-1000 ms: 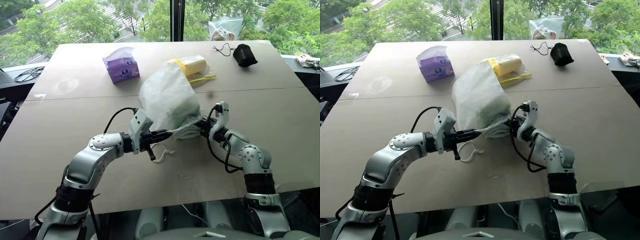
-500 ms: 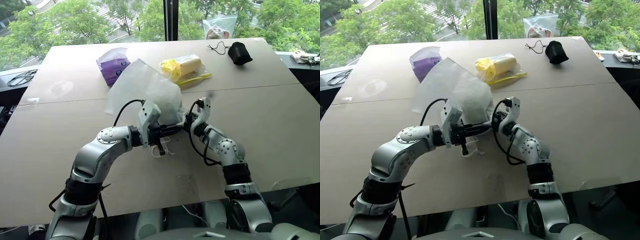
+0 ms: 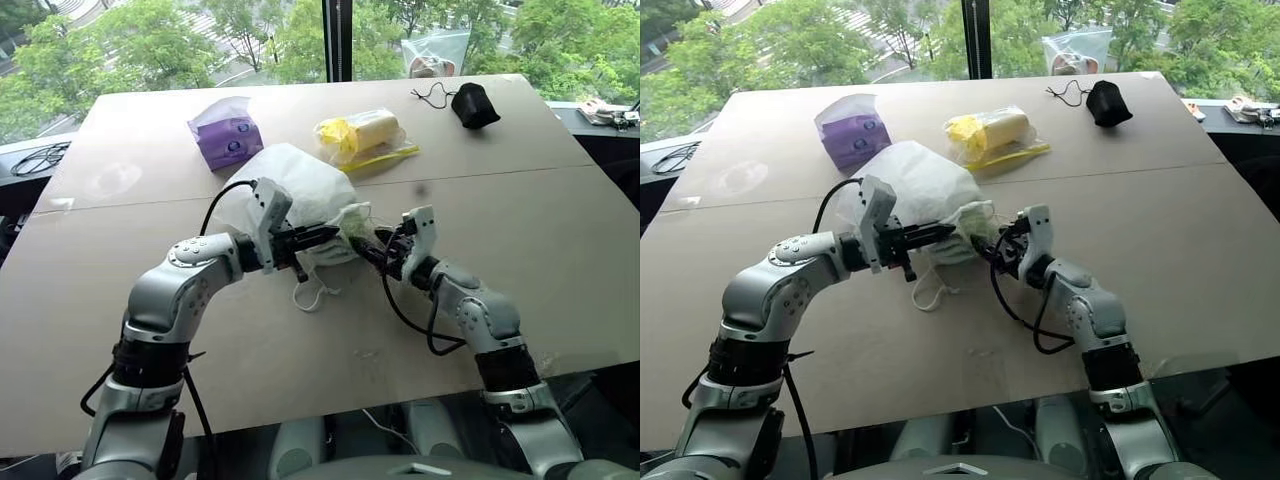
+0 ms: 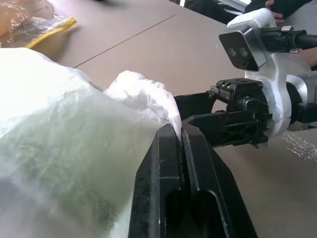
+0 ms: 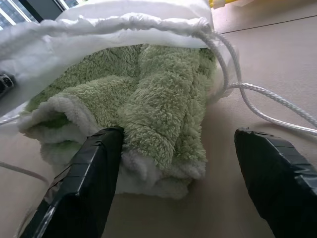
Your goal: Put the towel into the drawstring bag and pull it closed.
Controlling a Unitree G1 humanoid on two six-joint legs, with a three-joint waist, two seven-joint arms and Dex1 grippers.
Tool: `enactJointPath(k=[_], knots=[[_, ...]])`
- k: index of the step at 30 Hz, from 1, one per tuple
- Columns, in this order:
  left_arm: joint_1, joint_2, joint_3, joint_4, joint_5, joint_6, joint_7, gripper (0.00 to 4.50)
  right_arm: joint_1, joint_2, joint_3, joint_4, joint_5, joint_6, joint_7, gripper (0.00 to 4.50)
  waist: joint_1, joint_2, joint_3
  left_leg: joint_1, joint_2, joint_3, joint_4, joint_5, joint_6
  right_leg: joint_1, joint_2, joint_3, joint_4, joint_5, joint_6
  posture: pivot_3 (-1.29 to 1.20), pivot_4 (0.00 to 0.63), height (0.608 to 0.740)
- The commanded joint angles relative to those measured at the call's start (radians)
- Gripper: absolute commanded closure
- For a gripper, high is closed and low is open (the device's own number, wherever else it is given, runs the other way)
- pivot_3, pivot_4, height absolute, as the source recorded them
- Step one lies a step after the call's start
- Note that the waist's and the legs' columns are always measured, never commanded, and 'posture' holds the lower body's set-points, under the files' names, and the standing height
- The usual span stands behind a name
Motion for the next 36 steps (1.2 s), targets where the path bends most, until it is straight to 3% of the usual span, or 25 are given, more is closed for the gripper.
enactJointPath(k=[1,7,10,14,17,22,25,29,35,36], knots=[[0.008,0.025,-0.002,-0.042,0.007,-0.021,-0.026,4.50,-0.105,0.111,-0.008,0.162,-0.014,-0.177,0.061,1.58,-0.002,0.000,0.000,0.000,0.000,0.000,0.000,0.000,0.000,0.000,0.000,0.001,0.000,0.000,0.000,0.00,0.150,0.740],[0.067,0.047,-0.017,-0.084,0.008,-0.009,-0.037,4.50,-0.291,0.272,-0.163,0.474,0.143,-0.299,0.242,4.43,0.009,0.000,0.000,0.000,-0.001,0.001,0.000,0.000,0.000,0.001,-0.003,0.000,-0.002,0.002,-0.003,0.00,0.150,0.740],[0.108,0.049,-0.008,-0.111,0.002,-0.034,-0.051,4.50,-0.358,0.299,-0.218,0.586,0.219,-0.276,0.325,4.47,0.008,0.000,0.000,-0.001,-0.001,0.002,0.000,0.002,-0.004,0.001,-0.004,0.001,-0.002,0.002,-0.003,0.00,0.150,0.740],[0.117,0.034,0.023,-0.159,-0.060,0.009,-0.038,4.50,-0.358,0.304,-0.199,0.602,0.260,-0.183,0.439,4.47,0.006,0.000,0.001,-0.001,0.000,0.001,0.000,0.000,0.000,0.001,-0.003,0.000,-0.001,0.002,-0.003,0.00,0.150,0.740],[0.098,0.020,0.037,-0.170,-0.112,0.046,-0.026,4.50,-0.305,0.277,-0.207,0.494,0.333,-0.069,0.470,4.47,0.004,0.001,0.001,0.000,0.000,0.000,0.000,0.000,0.000,0.001,-0.003,-0.001,0.000,0.002,-0.003,0.00,0.150,0.740],[0.056,0.016,0.005,-0.197,-0.185,0.113,-0.048,4.50,-0.200,0.179,-0.230,0.184,0.468,0.142,0.401,4.47,0.011,0.002,0.002,-0.002,-0.001,-0.001,0.000,0.000,0.000,0.001,-0.004,-0.002,0.000,0.002,-0.003,0.00,0.150,0.740],[0.054,-0.008,-0.045,-0.210,-0.201,0.111,-0.078,4.50,-0.163,0.127,-0.167,0.032,0.340,0.091,0.308,4.47,0.011,0.002,0.002,-0.001,-0.002,-0.001,0.000,0.000,-0.001,0.002,-0.005,-0.002,-0.001,0.002,-0.003,0.00,0.150,0.740],[0.024,-0.067,-0.090,-0.172,-0.186,0.086,-0.076,4.50,-0.200,0.103,0.030,0.169,-0.038,-0.184,0.186,4.47,0.000,0.002,0.002,0.000,-0.002,0.001,0.000,0.000,0.000,0.001,-0.004,0.000,-0.001,0.001,-0.002,0.00,0.150,0.740],[0.035,-0.064,-0.080,-0.110,-0.102,0.017,-0.072,4.50,-0.194,0.111,-0.041,0.156,-0.021,-0.200,0.183,4.47,-0.001,0.002,0.002,-0.001,0.000,0.000,0.000,0.002,-0.003,-0.001,0.000,0.000,0.001,0.002,-0.003,0.00,0.150,0.740],[0.042,-0.059,-0.078,-0.094,-0.084,0.001,-0.070,4.50,-0.184,0.096,-0.050,0.131,-0.016,-0.190,0.186,4.03,0.000,0.002,0.002,-0.001,-0.001,0.001,0.000,0.003,-0.005,-0.001,-0.001,0.000,0.001,0.002,-0.003,0.00,0.150,0.740]])
